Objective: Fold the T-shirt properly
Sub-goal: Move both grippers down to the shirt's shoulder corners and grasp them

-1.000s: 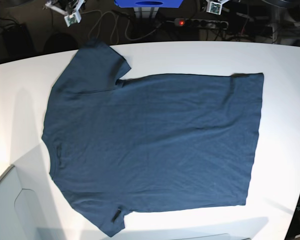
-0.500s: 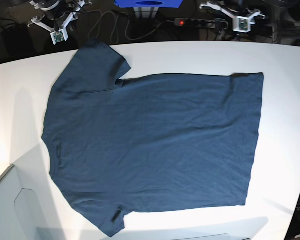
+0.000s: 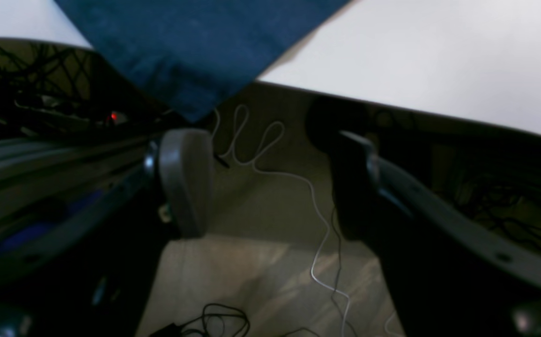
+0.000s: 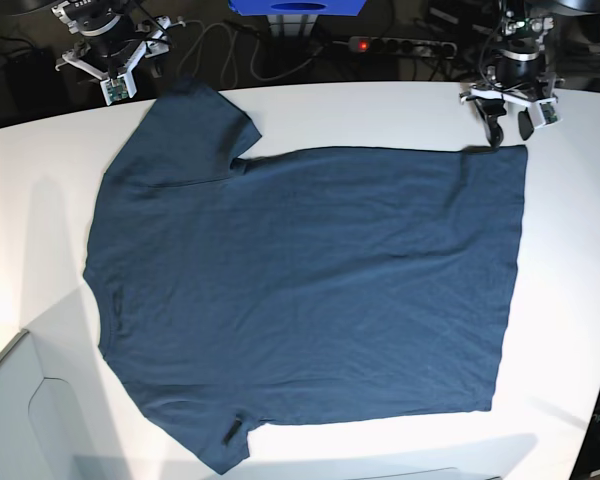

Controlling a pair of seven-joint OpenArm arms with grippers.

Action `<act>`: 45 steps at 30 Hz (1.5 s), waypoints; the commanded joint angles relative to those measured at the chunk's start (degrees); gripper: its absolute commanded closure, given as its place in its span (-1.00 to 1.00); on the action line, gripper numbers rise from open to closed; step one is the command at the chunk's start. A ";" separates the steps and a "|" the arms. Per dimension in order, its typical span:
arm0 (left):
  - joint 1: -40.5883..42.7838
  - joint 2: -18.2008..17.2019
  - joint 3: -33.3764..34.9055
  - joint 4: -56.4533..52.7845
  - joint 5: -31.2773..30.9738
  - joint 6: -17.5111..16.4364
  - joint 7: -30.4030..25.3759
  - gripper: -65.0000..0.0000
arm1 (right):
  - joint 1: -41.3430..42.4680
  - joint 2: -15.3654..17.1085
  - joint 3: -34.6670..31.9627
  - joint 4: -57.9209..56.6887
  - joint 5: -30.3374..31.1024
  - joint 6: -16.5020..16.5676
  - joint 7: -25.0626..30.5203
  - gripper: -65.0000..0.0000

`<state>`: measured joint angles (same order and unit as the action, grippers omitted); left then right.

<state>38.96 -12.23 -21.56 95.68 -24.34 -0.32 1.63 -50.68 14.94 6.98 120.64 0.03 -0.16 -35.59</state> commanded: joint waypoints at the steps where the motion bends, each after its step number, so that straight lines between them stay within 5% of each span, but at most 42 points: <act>1: -0.32 -0.47 -0.46 -0.43 -0.50 0.27 -1.23 -0.05 | -0.62 0.40 0.18 0.81 -0.25 0.30 0.91 -0.16; 10: -6.04 -0.39 -5.56 -5.96 -3.75 0.27 -1.23 -0.05 | -0.53 0.40 0.18 0.72 -0.25 0.30 0.91 -0.16; 31: -11.58 -0.12 -2.57 -13.26 -3.22 0.19 -1.23 -0.03 | -0.80 0.05 0.27 0.64 -0.25 0.30 0.82 -0.16; 41: -11.58 -0.12 -2.66 -13.26 -3.22 0.19 -1.23 1.00 | -0.62 -0.04 0.18 0.64 -0.25 0.30 0.82 -0.18; 45: -11.58 -0.03 -2.66 -13.26 -3.22 0.19 -1.23 1.00 | 0.35 -0.04 0.18 0.64 -0.08 0.30 0.82 -0.18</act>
<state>27.00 -11.88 -24.12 81.84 -27.64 -0.03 0.56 -49.98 14.59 6.96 120.46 0.05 -0.16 -35.83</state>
